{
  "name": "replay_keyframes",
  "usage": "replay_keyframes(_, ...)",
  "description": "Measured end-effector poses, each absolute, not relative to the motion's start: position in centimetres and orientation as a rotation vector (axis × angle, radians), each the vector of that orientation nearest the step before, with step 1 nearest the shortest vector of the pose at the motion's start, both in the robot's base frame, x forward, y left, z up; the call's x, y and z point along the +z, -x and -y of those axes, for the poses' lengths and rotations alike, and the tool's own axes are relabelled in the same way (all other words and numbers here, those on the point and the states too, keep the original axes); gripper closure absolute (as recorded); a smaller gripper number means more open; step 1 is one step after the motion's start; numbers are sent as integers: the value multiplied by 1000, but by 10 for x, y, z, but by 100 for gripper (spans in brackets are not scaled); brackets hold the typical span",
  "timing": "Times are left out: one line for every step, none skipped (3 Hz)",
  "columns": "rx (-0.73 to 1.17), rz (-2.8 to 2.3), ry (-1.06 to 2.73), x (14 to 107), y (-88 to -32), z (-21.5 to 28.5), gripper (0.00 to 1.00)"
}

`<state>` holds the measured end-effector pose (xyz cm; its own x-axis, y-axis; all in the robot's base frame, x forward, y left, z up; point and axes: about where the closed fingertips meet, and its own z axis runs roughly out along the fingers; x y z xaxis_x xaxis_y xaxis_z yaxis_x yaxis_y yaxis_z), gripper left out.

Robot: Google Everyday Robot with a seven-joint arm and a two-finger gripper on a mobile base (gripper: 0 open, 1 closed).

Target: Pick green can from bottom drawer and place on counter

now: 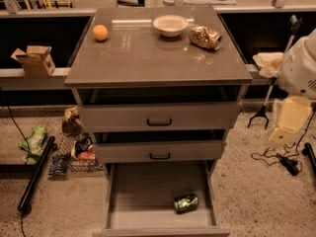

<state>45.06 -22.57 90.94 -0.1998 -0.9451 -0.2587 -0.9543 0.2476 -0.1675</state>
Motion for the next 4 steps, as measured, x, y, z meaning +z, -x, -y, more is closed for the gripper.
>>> replay_keyframes(211,-2147,1804,841,-460,222,0)
replay_keyframes(335,-2044,1821,776,-467,206,0)
replay_keyframes(335,-2040,1829,772,-468,205,0)
replay_keyframes(335,-2013,1873,745,-474,202,0)
